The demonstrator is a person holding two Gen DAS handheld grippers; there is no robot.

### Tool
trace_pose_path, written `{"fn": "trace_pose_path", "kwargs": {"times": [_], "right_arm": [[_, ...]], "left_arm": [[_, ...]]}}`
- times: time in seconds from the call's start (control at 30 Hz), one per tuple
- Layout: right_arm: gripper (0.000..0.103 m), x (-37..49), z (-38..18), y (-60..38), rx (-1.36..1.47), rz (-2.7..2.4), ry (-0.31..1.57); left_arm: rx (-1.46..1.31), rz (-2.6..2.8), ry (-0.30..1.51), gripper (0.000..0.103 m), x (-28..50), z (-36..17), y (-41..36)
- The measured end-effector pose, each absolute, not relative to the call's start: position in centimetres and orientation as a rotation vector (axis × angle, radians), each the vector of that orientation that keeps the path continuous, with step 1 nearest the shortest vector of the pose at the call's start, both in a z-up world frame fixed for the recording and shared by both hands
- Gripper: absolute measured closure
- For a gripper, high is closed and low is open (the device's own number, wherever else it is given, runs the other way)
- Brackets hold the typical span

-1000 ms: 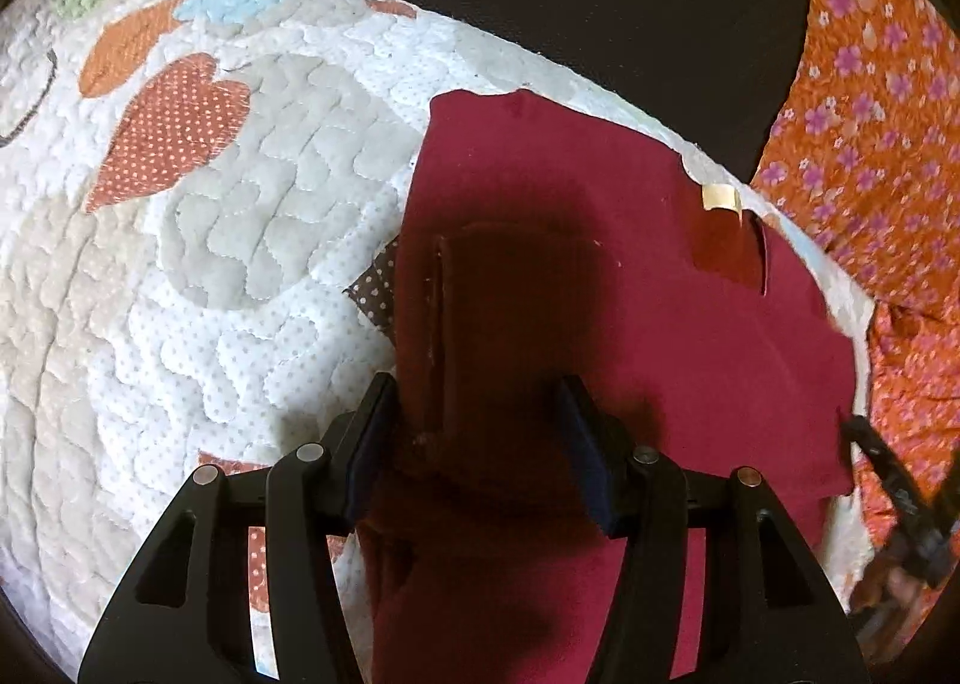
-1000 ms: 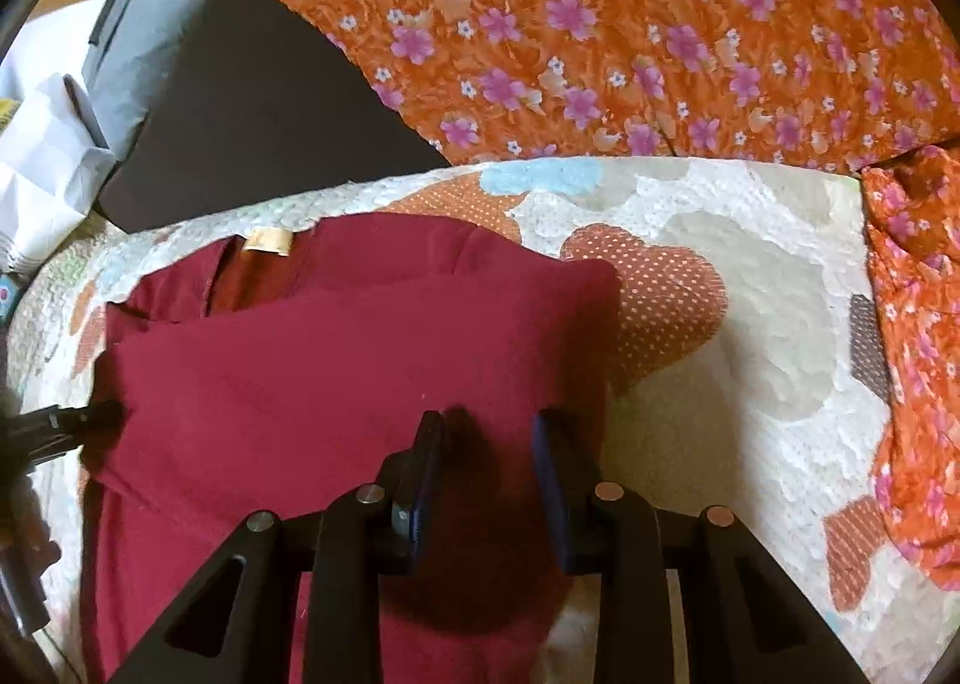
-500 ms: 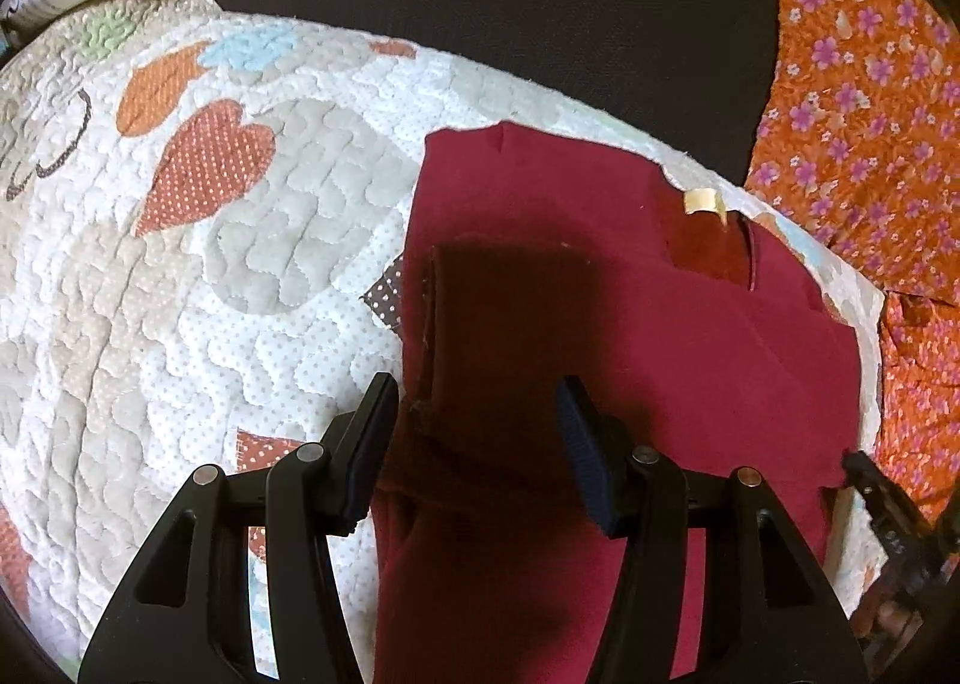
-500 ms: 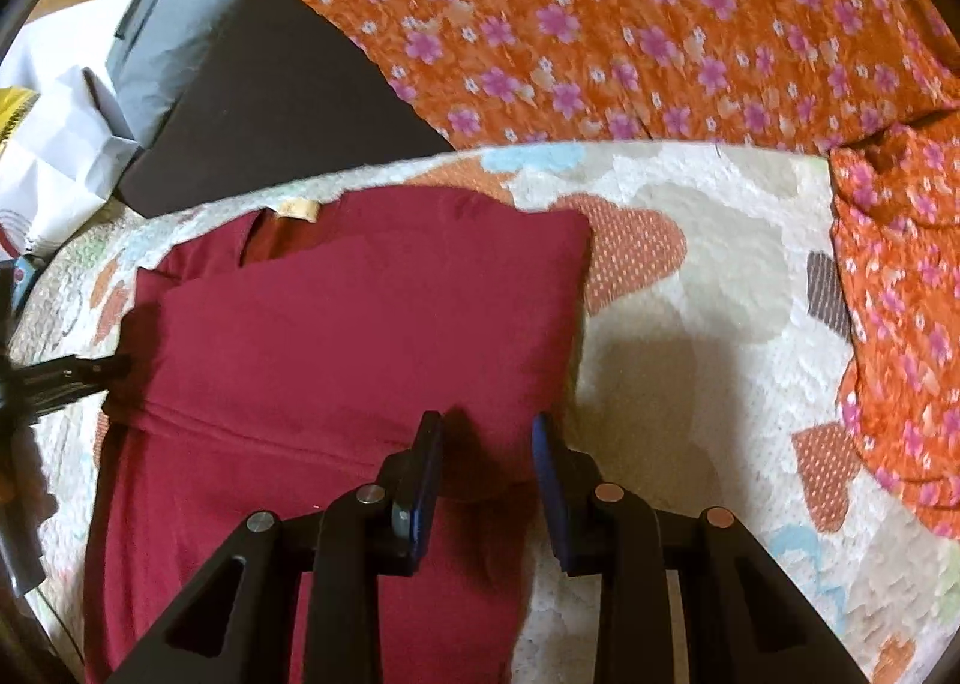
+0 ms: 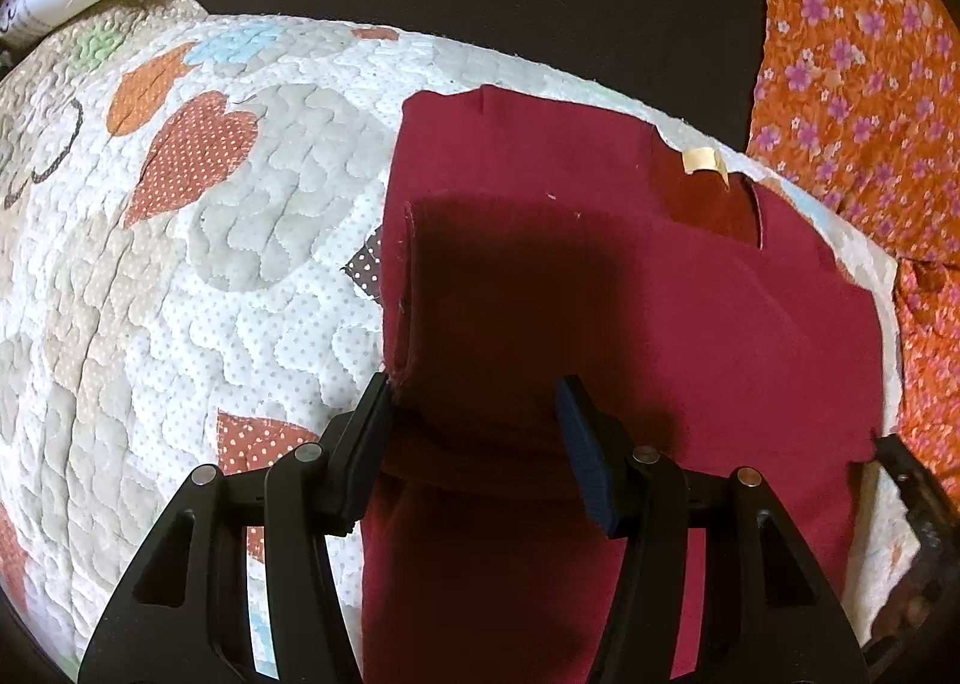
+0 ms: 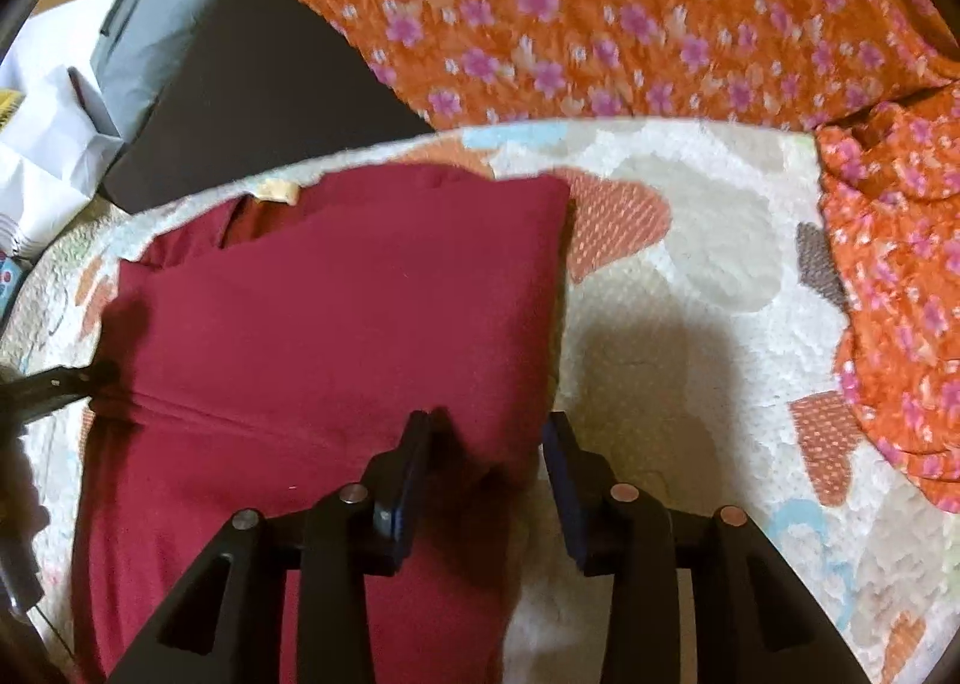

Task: Fold small clothes
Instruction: 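Smooth the folded sweater with both grippers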

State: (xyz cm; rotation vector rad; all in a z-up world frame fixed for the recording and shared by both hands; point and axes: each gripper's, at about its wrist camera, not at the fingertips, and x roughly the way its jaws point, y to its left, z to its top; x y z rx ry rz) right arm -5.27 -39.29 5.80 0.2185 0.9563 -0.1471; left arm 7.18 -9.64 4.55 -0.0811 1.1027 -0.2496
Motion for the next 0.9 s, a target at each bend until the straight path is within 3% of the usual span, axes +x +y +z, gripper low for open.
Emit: {"fn": "trace_pose_path", "kwargs": {"times": [0.2, 0.37, 0.63, 0.9], "right_arm": [[0.066, -4.1, 3.0, -38.1, 0.150, -0.154, 1.059], [0.066, -5.8, 4.7, -39.0, 0.250, -0.117, 1.043], [0.063, -12.7, 6.5, -37.2, 0.280, -0.028, 1.069], [0.062, -18.8, 5.5, -34.6, 0.227, -0.043, 1.125]], "left_arm": [[-0.105, -0.254, 1.112, 0.044, 7.0, 4.2, -9.5], [-0.152, -0.292, 1.153, 0.044, 4.5, 5.7, -8.2], [-0.161, -0.363, 1.189, 0.044, -4.5, 6.9, -5.9], [-0.107, -0.342, 1.242, 0.044, -12.7, 4.6, -3.6]]}}
